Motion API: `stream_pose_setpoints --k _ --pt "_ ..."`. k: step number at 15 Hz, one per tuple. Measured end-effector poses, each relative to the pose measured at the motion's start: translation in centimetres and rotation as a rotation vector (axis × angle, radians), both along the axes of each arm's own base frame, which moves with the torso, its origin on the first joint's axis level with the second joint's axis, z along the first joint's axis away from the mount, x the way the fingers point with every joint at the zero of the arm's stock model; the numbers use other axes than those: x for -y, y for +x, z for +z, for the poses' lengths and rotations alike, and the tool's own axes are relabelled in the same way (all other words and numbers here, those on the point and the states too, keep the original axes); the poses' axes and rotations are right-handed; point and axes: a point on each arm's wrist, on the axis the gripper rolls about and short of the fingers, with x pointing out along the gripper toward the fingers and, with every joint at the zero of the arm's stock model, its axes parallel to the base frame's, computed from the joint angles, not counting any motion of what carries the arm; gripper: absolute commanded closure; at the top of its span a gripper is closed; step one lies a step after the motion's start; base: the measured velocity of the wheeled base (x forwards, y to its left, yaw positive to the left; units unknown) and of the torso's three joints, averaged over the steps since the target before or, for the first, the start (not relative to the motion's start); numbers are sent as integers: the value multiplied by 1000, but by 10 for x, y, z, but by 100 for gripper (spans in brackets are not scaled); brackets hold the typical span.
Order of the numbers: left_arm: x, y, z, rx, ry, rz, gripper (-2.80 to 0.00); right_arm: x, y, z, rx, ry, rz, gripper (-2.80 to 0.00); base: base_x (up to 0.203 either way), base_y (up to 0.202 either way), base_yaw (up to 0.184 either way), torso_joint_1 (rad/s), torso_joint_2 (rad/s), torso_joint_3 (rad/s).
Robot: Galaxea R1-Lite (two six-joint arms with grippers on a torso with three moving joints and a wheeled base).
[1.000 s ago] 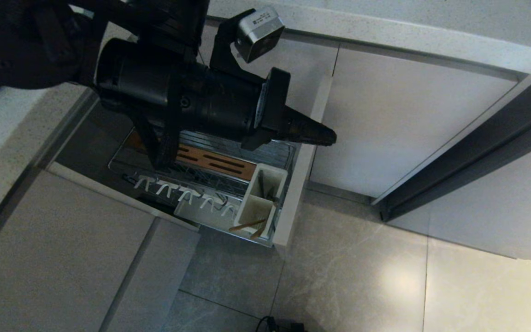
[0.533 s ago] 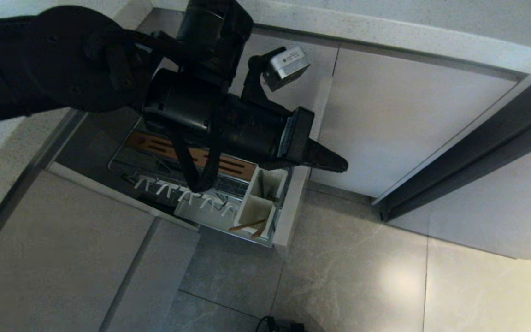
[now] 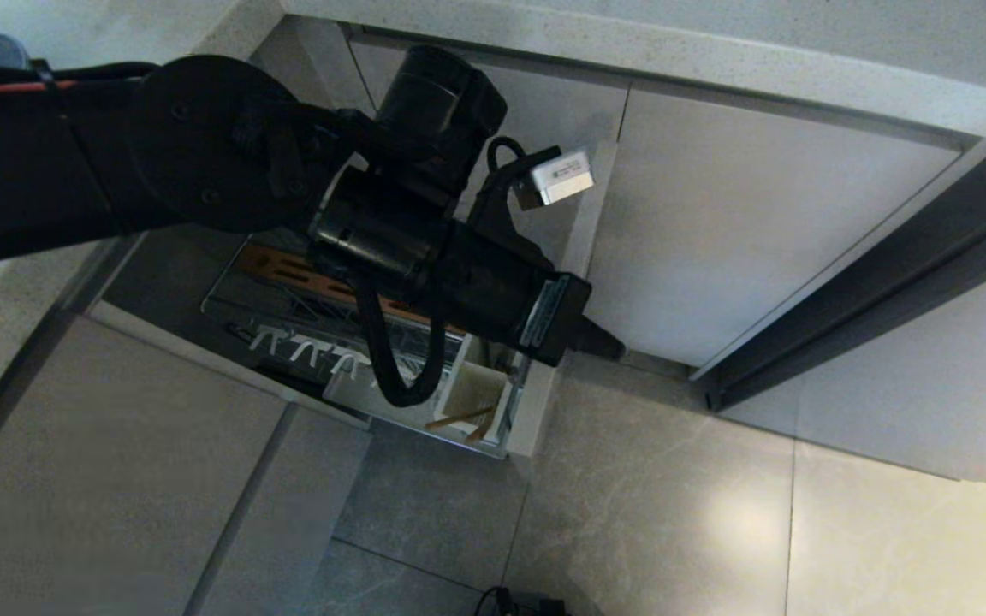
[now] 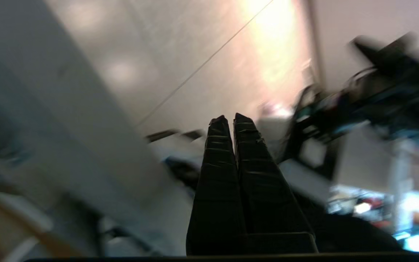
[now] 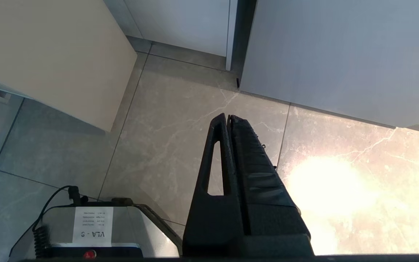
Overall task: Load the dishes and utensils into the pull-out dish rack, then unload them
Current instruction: Close the cupboard
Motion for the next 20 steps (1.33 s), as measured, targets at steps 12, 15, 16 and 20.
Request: stream_pose_setpoints --k 12,15,16,20 --pt "-9 -5 10 158 75 70 0 0 0 0 0 0 0 0 0 0 0 0 0 0" --pt "-10 -5 10 192 109 90 0 0 0 0 0 0 0 0 0 0 0 0 0 0" --pt "-11 -5 10 195 115 95 0 0 0 0 0 0 0 0 0 0 0 0 0 0" --pt "-11 -5 9 220 139 115 0 0 0 0 0 0 0 0 0 0 0 0 0 0"
